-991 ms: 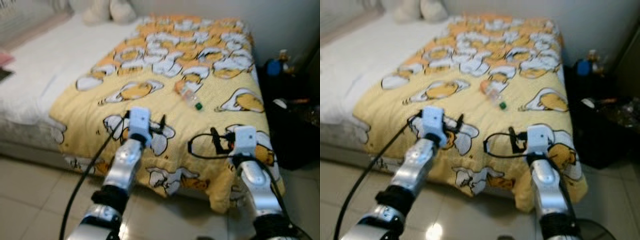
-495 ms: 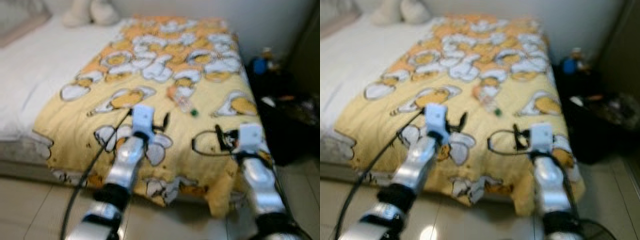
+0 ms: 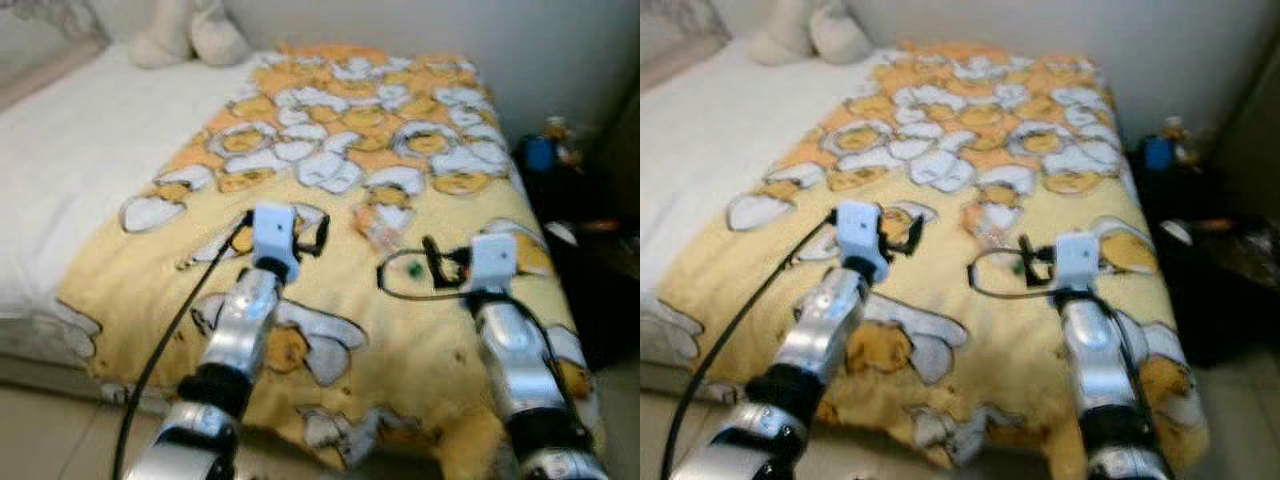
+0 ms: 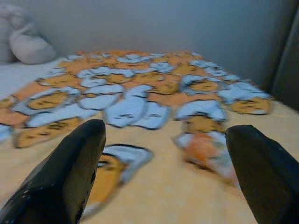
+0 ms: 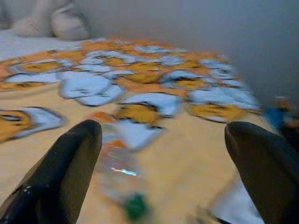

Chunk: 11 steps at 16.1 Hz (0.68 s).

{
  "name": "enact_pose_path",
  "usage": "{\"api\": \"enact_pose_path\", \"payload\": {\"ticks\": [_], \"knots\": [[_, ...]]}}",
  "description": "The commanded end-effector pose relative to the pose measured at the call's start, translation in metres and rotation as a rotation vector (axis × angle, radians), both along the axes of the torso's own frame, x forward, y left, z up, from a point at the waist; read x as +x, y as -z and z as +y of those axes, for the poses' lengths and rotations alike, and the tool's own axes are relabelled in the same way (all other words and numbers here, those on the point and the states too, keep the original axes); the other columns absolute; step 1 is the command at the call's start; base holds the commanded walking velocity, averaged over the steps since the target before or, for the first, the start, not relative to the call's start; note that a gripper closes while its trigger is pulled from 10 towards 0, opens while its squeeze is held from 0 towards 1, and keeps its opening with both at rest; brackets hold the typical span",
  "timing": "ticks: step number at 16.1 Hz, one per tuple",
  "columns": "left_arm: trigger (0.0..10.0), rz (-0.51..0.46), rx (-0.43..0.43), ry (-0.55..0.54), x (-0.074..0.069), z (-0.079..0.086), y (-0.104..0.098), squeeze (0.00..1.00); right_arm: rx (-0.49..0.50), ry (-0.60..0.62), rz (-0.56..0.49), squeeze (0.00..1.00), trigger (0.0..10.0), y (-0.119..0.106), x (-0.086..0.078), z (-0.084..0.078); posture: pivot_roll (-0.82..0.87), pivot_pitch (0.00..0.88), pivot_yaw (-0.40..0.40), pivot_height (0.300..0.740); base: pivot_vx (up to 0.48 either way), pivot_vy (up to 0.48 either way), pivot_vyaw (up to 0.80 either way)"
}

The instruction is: Clean up the room

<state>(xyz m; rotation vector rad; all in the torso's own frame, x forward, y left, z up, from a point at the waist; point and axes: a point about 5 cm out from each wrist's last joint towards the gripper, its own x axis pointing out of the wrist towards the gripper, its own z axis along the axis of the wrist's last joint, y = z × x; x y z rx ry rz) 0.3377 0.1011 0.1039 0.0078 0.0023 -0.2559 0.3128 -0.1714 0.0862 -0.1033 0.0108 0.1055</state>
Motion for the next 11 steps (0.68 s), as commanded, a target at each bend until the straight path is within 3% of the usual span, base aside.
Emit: {"api": "enact_pose_path", "payload": {"ticks": [1,3,5,6,8,11], "knots": [[10.0,-0.007,0.003,0.000,0.002,-0.001,-0.004,0.00,-0.004,0.013,-0.027,0.00,10.0,-0.011,0.005,-0.008,-0.17,0.000,0.058,0.740,0.480,0.000,0.00],[10.0,0.002,0.051,0.024,0.004,0.001,-0.006,0.00,-0.029,0.021,-0.002,0.00,10.0,-0.028,0.025,-0.016,-0.16,0.000,0.061,0.740,0.469,0.000,0.00],[10.0,-0.003,0.120,0.198,0.008,0.004,-0.022,0.00,-0.077,0.004,0.097,0.00,10.0,-0.045,0.055,-0.028,-0.14,0.000,0.072,0.740,0.000,0.000,0.00],[10.0,-0.002,0.161,0.286,0.006,0.005,-0.028,0.00,-0.065,-0.008,0.123,0.00,10.0,-0.048,0.059,-0.029,-0.12,0.000,0.074,0.740,0.000,0.000,0.00],[10.0,0.039,0.341,0.670,-0.017,0.014,-0.038,0.00,-0.054,-0.065,0.252,0.00,10.0,-0.039,0.063,-0.029,-0.08,0.000,0.077,0.740,0.000,0.000,0.00],[10.0,0.089,0.383,0.855,-0.047,0.026,-0.053,0.00,-0.074,-0.066,0.326,0.00,10.0,-0.029,0.064,-0.027,-0.02,0.055,0.109,0.740,0.000,0.000,0.00]]}}
